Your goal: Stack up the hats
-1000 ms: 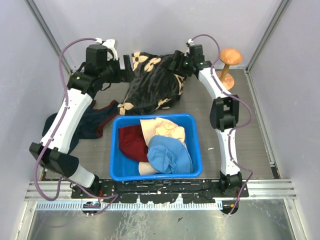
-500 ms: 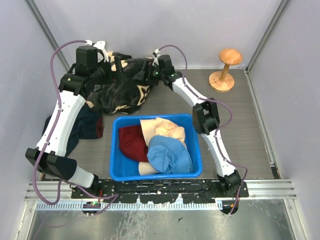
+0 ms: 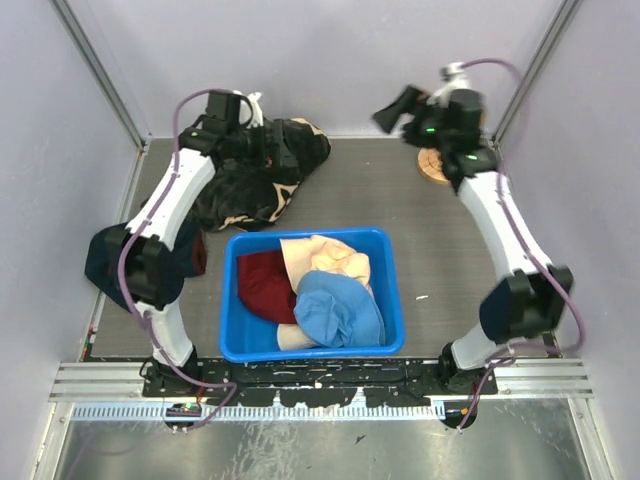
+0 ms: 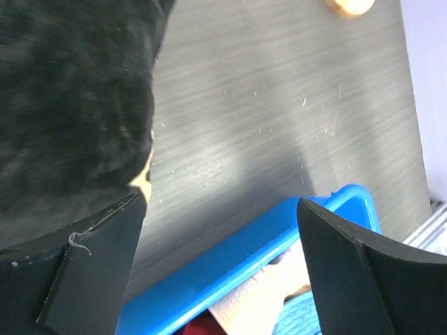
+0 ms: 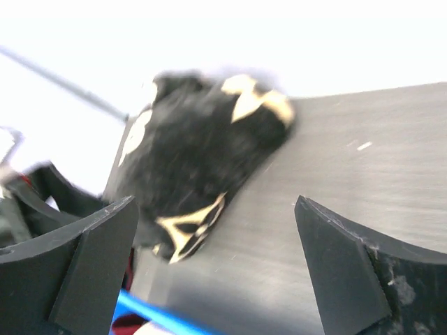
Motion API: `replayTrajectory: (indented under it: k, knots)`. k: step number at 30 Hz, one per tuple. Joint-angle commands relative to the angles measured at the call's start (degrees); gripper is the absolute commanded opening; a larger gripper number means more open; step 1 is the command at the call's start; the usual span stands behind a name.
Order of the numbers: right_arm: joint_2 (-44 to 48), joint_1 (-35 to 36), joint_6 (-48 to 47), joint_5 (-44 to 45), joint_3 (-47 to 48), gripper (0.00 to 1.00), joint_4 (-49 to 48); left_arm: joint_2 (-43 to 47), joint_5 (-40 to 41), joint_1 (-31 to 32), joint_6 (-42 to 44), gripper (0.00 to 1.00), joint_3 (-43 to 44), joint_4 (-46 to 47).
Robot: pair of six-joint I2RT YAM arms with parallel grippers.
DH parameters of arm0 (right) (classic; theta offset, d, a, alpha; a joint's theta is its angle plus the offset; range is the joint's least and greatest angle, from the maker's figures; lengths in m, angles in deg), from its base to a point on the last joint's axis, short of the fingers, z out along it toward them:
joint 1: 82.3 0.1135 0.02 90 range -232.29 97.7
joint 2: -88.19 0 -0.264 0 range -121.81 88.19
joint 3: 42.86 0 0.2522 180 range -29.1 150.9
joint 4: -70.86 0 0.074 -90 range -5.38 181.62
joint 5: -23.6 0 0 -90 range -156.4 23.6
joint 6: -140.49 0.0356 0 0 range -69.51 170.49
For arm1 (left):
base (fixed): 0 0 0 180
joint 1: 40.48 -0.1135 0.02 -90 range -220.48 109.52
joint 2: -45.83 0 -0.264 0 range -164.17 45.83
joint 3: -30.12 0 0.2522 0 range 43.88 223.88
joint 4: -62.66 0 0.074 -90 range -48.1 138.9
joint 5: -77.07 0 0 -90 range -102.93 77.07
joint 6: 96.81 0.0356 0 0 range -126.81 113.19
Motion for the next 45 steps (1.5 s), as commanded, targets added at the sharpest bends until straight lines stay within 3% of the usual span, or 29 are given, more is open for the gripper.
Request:
replayTrajectory:
  k: [1, 3, 9, 12, 16, 24, 36, 40, 45]
  knots:
    - [9.8, -8.3, -4.4, 3.4, -4.7, 1.0, 2.7, -6.4, -4.5, 3.7, 0.9, 0.98, 6.6, -1.1]
    - [12.5, -11.3, -5.8, 2.5, -5.3, 1.0, 5.7, -11.5, -3.5, 4.5, 1.7, 0.98, 11.9, -3.2]
    - [17.8, -13.8, -10.6, 3.2, -5.6, 1.0, 12.8, -33.9, -3.8, 4.5, 2.4, 0.98, 41.8, -11.9]
    - [19.6, -13.8, -11.1, 4.2, -5.8, 1.0, 14.8, -37.4, -4.0, 2.8, -2.6, 0.98, 41.1, -4.4]
    - [21.1, -13.9, -10.5, 4.5, -4.9, 1.0, 16.9, -43.9, -3.7, 0.8, -9.3, 0.98, 47.4, -1.7]
    - [24.1, -13.8, -12.4, 7.1, -2.9, 1.0, 20.9, -46.0, 9.2, -6.7, -11.4, 0.98, 46.3, -1.8]
    - [24.4, -13.8, -12.2, 8.5, 1.8, 1.0, 25.0, -45.9, 17.6, -19.1, -6.8, 0.98, 43.6, -7.2]
    - [24.9, -13.8, -11.9, 8.5, 1.8, 1.0, 25.9, -43.4, 18.9, -25.4, -6.0, 0.98, 40.2, -7.4]
    - [26.3, -13.8, -12.2, 8.7, 0.6, 1.0, 27.8, -41.9, 14.4, -31.2, -2.6, 0.98, 40.0, -7.1]
